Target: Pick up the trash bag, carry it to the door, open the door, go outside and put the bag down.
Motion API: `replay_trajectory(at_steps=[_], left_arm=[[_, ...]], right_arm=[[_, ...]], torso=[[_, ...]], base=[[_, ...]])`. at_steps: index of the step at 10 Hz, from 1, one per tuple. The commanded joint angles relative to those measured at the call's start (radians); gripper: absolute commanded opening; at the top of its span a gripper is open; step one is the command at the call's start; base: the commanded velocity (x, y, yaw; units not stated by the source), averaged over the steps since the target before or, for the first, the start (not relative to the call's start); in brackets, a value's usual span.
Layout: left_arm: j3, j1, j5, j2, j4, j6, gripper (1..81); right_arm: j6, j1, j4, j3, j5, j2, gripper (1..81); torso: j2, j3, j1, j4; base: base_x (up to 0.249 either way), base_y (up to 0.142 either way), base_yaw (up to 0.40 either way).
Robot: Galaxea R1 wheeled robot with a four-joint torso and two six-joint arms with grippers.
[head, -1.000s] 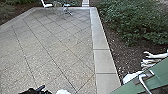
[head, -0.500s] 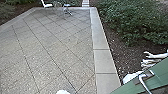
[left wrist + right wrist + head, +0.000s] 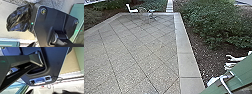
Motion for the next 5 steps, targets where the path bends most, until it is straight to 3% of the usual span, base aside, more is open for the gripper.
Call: replay_trajectory(at_steps=[1, 5], left_arm=[[-0.020, 0.037, 0.037, 0.027, -0.062, 0.071, 81.1], [-0.017, 0.135, -0.004, 0.091, -0.059, 0.088, 81.1]], right_arm=[[-0.007, -0.007, -0.007, 0.013, -0.081, 0.015, 81.1], [-0.007, -0.009, -0.007, 0.014, -0.081, 0.015, 81.1]], torso=[[0.000, 0.096, 0.000, 0.000], [-0.001, 0.244, -0.001, 0.000]], base=[[0.000, 0.000, 0.000], [0.000, 0.000, 0.000]])
